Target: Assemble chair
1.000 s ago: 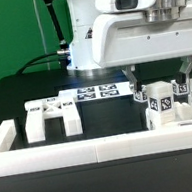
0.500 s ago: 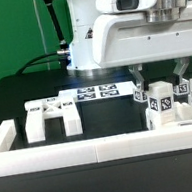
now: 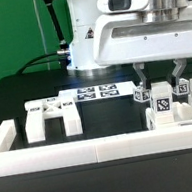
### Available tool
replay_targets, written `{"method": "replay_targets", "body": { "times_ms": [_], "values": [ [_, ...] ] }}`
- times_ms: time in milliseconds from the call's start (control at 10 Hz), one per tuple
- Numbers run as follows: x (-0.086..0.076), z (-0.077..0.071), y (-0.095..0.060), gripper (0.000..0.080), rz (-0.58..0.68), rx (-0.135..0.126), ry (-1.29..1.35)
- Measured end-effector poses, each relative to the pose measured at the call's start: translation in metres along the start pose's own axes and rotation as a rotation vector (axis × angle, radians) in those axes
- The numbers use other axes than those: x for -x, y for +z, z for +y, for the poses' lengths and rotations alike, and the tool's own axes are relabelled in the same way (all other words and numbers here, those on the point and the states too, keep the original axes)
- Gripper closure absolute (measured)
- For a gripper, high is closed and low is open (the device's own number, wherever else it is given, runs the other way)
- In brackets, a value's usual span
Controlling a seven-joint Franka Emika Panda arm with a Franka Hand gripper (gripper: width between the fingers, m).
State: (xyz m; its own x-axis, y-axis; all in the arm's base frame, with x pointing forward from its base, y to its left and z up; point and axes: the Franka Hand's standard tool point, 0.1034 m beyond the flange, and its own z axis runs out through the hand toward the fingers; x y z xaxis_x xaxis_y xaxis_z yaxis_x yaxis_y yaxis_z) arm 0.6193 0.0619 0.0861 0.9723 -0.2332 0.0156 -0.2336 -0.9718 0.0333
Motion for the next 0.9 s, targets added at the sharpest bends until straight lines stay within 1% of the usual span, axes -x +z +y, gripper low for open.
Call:
{"method": "replay_targets", "body": {
  "times_ms": [400, 600, 800, 900],
  "values": [
    [0.0005, 0.0001, 0.0012, 0.0514, -0.009, -0.015, 0.383],
    [0.0008, -0.0004, 0.0018, 0.0514, -0.014, -0.017, 0.582],
    [0.0024, 0.0008, 0.0016, 0.0514, -0.036, -0.008, 0.709],
    [0.0021, 0.0005, 0.002, 0.0512, -0.041, -0.014, 0.78]
  ]
}}
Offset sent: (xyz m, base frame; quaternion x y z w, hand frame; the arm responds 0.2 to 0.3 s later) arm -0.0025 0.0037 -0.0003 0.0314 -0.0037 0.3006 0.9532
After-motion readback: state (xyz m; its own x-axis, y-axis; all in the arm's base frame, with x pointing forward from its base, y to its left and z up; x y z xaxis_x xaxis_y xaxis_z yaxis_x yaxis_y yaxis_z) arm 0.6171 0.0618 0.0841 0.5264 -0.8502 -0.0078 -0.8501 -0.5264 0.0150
